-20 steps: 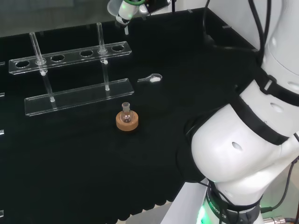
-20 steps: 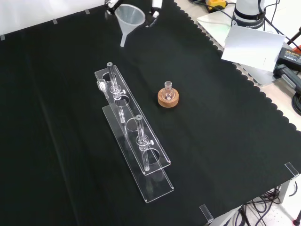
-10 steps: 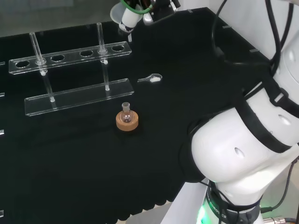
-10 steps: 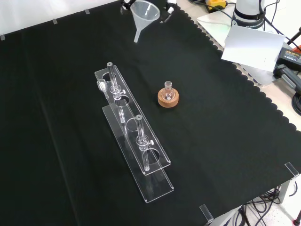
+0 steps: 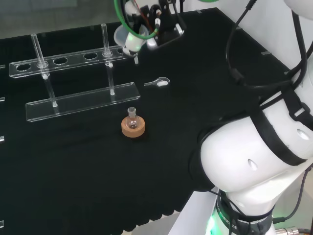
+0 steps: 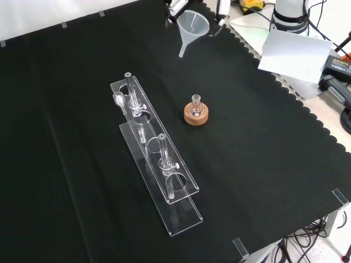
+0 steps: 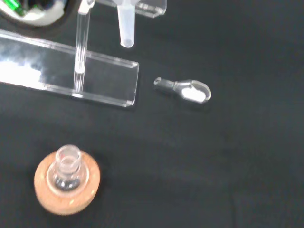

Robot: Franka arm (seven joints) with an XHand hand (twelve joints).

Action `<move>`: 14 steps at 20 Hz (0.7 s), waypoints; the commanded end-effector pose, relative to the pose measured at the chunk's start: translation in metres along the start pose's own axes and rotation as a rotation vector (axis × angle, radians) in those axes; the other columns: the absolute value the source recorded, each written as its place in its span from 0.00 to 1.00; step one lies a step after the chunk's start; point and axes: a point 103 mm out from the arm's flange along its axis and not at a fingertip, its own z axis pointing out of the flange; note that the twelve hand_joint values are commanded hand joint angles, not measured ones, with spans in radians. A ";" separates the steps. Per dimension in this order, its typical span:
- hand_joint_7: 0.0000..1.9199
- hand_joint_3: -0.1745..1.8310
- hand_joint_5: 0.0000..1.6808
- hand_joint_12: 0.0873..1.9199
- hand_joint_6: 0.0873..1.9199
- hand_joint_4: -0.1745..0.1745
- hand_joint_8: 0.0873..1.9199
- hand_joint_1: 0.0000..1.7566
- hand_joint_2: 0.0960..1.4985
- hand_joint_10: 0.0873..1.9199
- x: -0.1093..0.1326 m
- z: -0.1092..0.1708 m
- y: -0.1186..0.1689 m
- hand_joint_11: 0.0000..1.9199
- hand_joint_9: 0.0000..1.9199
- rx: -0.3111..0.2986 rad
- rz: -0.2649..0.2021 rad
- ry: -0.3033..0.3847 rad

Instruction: Place the funnel on the round-bottom flask.

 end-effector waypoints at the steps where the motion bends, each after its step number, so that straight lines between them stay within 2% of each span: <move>1: 0.41 0.41 0.38 0.64 0.36 0.39 0.33 0.42 0.44 0.21 0.015 0.031 0.003 0.30 0.51 0.027 -0.001 0.020; 6: 0.41 0.41 0.38 0.64 0.36 0.39 0.33 0.42 0.44 0.22 0.021 0.058 0.013 0.31 0.51 0.041 -0.016 0.021; 10: 0.41 0.41 0.38 0.64 0.37 0.39 0.33 0.42 0.44 0.22 0.026 0.079 0.020 0.31 0.51 0.077 -0.028 0.036; 14: 0.41 0.41 0.38 0.64 0.37 0.39 0.33 0.42 0.44 0.22 0.029 0.090 0.025 0.31 0.51 0.089 -0.035 0.055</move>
